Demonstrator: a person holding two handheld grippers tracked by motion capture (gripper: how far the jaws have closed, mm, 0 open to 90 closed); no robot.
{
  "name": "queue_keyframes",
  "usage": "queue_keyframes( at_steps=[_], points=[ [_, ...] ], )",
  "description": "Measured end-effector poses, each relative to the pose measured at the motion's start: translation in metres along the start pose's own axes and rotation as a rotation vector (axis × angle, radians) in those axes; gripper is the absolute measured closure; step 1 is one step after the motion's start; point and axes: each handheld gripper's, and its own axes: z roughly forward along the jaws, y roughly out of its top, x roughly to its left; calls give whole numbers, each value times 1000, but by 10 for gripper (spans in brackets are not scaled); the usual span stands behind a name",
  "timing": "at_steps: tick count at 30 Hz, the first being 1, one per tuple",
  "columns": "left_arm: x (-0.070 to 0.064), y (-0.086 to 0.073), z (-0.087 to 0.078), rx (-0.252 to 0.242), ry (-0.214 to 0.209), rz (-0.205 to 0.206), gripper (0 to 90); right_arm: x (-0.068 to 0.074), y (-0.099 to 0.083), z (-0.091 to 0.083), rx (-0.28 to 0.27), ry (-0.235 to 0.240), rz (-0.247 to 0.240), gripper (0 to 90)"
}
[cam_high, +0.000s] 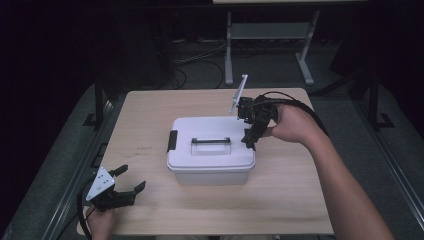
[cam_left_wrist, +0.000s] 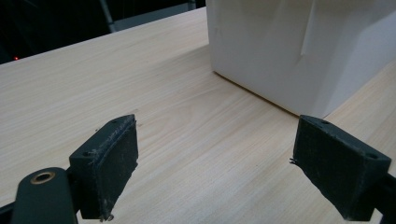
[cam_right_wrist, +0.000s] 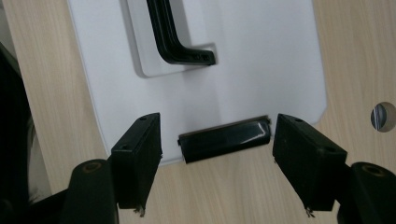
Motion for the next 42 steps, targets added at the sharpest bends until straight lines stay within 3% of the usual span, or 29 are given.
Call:
queue_keyframes(
  at_steps=[15,42],
  points=[
    [1,-1,1,2,-2,-1,135,-2,-21,-3,-12,-23,36,304],
    [2,-1,1,2,1,1,136,-5,-64,10,7,-7,107,289]
  ],
)
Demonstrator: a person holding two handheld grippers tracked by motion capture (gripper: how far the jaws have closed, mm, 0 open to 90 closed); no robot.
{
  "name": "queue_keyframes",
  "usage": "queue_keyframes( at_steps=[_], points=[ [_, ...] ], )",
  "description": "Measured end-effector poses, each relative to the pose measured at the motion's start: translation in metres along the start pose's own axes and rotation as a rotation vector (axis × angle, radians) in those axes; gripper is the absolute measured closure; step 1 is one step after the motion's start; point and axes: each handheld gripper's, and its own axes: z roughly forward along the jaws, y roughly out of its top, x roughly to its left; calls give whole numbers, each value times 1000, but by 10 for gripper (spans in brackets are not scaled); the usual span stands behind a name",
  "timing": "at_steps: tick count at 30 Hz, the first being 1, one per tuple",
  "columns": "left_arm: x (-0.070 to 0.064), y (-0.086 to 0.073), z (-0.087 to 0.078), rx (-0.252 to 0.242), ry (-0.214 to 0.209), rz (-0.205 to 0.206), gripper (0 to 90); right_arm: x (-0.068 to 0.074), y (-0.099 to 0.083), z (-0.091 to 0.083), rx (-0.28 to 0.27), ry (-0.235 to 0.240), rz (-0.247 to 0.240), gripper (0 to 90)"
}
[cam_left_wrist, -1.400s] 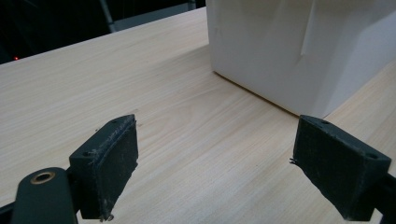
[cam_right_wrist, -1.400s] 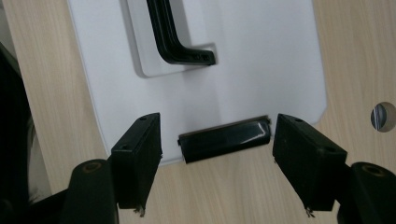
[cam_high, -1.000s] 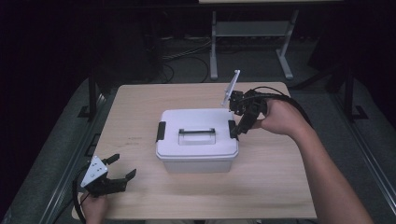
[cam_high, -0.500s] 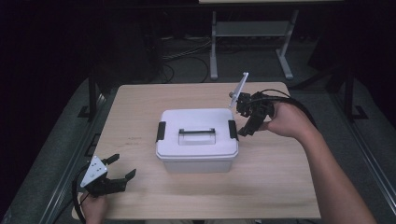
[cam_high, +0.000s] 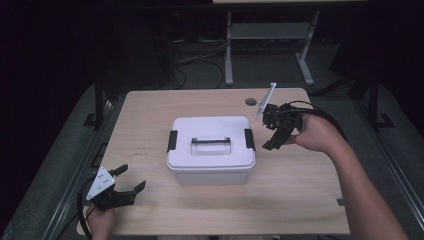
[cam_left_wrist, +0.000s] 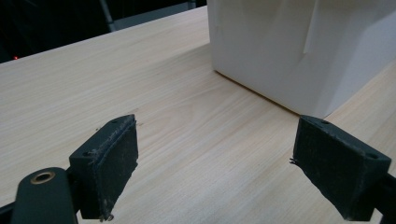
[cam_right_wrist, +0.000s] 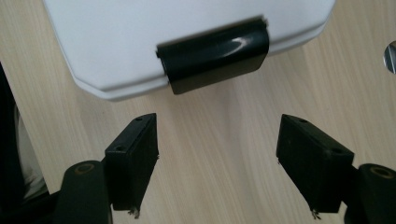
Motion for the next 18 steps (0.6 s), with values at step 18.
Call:
queue_keyframes(
  at_steps=[18],
  points=[
    [0,0,0,6,0,4,135,2,-35,11,14,5,44,290]
  ],
)
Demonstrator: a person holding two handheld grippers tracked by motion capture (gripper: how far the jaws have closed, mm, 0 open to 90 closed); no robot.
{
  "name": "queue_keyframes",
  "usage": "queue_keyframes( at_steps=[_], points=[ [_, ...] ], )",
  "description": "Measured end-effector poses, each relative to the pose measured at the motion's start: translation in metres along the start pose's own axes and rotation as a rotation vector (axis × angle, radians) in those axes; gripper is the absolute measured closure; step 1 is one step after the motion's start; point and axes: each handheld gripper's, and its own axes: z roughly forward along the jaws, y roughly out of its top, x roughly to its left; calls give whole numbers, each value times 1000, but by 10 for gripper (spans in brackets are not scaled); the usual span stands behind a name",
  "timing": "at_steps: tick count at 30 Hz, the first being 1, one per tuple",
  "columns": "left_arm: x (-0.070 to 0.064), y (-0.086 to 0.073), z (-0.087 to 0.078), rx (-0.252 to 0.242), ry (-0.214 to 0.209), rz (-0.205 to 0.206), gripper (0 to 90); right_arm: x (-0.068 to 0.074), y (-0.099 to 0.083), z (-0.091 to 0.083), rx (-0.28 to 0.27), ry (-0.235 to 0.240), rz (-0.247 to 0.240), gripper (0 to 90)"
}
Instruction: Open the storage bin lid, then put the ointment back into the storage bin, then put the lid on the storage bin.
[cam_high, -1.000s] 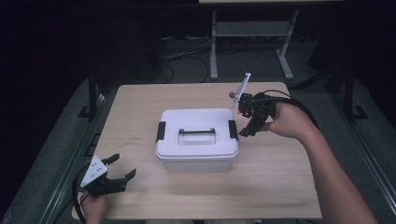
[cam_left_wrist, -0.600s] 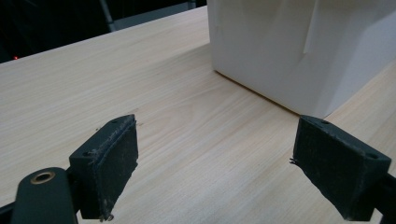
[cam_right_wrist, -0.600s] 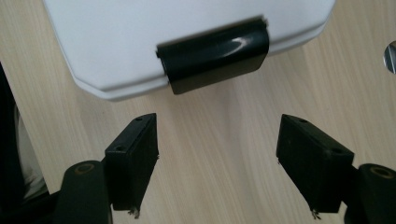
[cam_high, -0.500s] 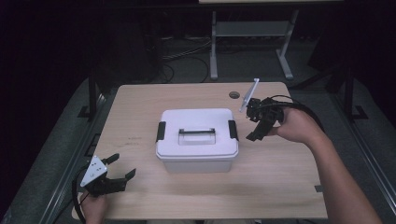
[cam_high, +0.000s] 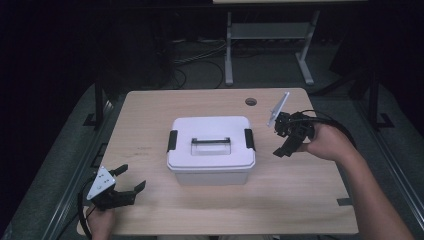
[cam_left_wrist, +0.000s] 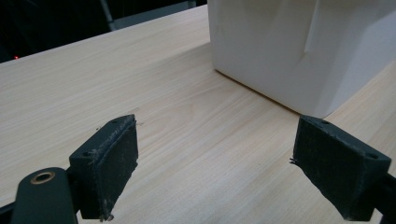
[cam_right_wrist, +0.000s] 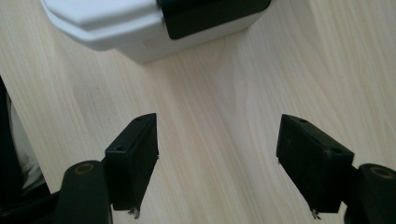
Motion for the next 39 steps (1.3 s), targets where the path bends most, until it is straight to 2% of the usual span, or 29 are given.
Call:
queue_keyframes(
  at_steps=[8,22,39],
  points=[
    [0,0,0,2,-2,-1,135,0,-11,3,-3,2,14,289],
    [0,0,1,1,-3,-1,135,1,-19,9,-3,6,29,289],
    [0,0,2,3,-5,5,135,1,-34,22,-6,23,53,285]
  ],
)
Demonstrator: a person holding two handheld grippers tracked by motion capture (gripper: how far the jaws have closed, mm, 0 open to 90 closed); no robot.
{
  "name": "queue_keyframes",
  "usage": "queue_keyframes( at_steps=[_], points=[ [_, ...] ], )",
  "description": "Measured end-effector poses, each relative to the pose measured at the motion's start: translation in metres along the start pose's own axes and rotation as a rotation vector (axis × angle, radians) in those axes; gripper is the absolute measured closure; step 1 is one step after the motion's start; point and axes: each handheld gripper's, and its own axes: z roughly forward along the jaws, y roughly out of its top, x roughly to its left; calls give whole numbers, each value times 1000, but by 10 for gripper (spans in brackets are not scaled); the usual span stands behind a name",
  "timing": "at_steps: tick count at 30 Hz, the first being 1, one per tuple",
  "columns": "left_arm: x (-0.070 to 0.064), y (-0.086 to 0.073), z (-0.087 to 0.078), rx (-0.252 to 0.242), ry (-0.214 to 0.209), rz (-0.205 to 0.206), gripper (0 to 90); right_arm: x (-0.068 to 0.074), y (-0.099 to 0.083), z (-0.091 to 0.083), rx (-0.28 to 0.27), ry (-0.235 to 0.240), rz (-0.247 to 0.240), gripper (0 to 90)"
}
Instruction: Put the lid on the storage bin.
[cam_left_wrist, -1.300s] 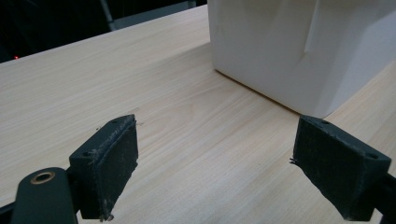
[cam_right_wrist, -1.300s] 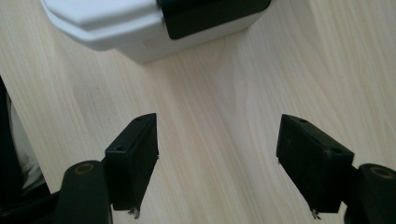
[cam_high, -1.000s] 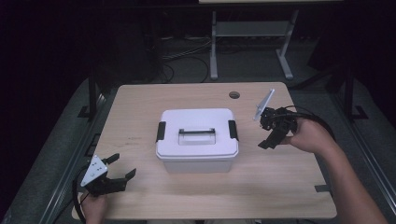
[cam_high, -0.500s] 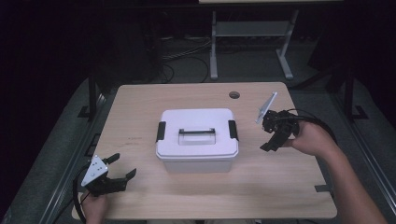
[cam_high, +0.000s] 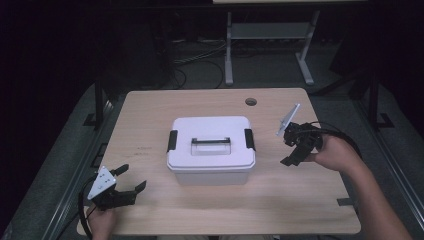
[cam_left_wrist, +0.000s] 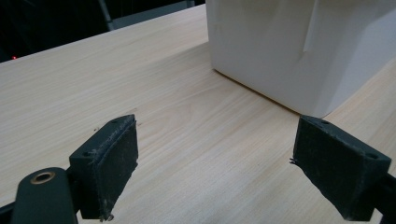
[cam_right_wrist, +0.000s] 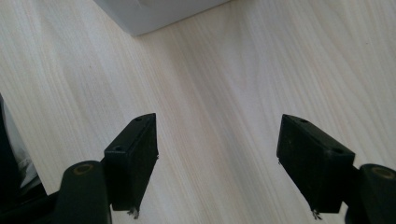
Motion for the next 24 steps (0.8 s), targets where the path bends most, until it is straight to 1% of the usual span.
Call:
queue_keyframes(
  at_steps=[13,24],
  points=[
    [-1,1,1,2,0,1,135,0,-19,16,4,20,26,285],
    [-3,1,1,6,2,8,135,1,-32,23,-3,31,47,284]
  ],
)
